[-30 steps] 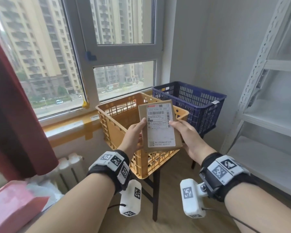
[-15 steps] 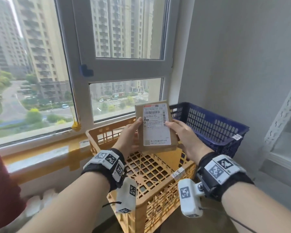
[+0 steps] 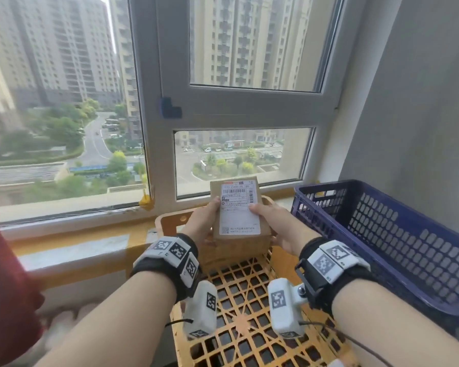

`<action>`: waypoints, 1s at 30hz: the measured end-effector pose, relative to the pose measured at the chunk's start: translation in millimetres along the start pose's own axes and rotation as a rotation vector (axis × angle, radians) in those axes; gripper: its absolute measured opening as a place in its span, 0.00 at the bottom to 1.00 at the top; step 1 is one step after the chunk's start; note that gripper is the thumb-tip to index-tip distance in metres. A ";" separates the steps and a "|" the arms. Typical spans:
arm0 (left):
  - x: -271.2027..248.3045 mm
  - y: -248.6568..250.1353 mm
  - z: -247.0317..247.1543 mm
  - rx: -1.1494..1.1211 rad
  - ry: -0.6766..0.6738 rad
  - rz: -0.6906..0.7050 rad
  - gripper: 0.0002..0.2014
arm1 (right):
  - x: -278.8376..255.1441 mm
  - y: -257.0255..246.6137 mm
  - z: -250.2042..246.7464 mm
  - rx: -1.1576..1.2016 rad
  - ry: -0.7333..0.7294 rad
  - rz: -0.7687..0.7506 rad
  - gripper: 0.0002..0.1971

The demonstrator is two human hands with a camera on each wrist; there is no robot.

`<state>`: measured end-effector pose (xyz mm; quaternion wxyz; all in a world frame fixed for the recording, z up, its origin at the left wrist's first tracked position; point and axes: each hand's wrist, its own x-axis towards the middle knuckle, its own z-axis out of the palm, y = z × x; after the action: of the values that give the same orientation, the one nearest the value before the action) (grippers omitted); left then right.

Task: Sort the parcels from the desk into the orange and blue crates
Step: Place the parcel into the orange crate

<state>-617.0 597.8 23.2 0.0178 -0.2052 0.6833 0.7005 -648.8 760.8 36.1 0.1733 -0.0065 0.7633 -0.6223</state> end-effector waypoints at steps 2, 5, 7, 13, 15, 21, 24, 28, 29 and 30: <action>17.1 2.1 1.9 -0.019 0.044 -0.047 0.19 | 23.3 -0.3 2.4 -0.011 -0.042 0.032 0.14; 52.3 0.3 12.0 0.014 0.095 -0.079 0.24 | 60.0 4.4 4.0 -0.037 -0.092 0.082 0.14; 75.6 -6.8 17.8 -0.011 0.122 -0.103 0.26 | 84.2 12.3 5.6 -0.069 -0.123 0.107 0.15; 116.5 -51.4 20.9 -0.188 0.143 -0.242 0.14 | 135.2 54.5 16.0 -0.182 -0.211 0.231 0.23; 122.4 -67.0 16.9 -0.206 0.162 -0.291 0.13 | 148.6 74.0 24.8 -0.215 -0.234 0.274 0.30; 125.5 -105.0 -1.6 -0.161 0.212 -0.488 0.12 | 168.7 123.0 51.8 -0.214 -0.352 0.442 0.31; 126.7 -114.7 -9.6 -0.133 0.248 -0.523 0.10 | 168.8 135.7 64.1 -0.234 -0.427 0.503 0.28; 142.3 -135.2 -18.2 -0.048 0.372 -0.530 0.14 | 164.2 146.4 78.9 -0.150 -0.477 0.560 0.22; 144.7 -141.1 -19.9 -0.027 0.401 -0.536 0.14 | 162.9 149.7 82.1 -0.139 -0.486 0.563 0.21; 147.0 -147.1 -20.7 -0.002 0.428 -0.539 0.15 | 163.4 154.4 85.6 -0.128 -0.492 0.566 0.18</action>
<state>-701.2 550.0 -162.0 0.0583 -0.5207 0.5920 0.6123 -747.2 677.6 -167.0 0.5156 0.0445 0.7078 -0.4808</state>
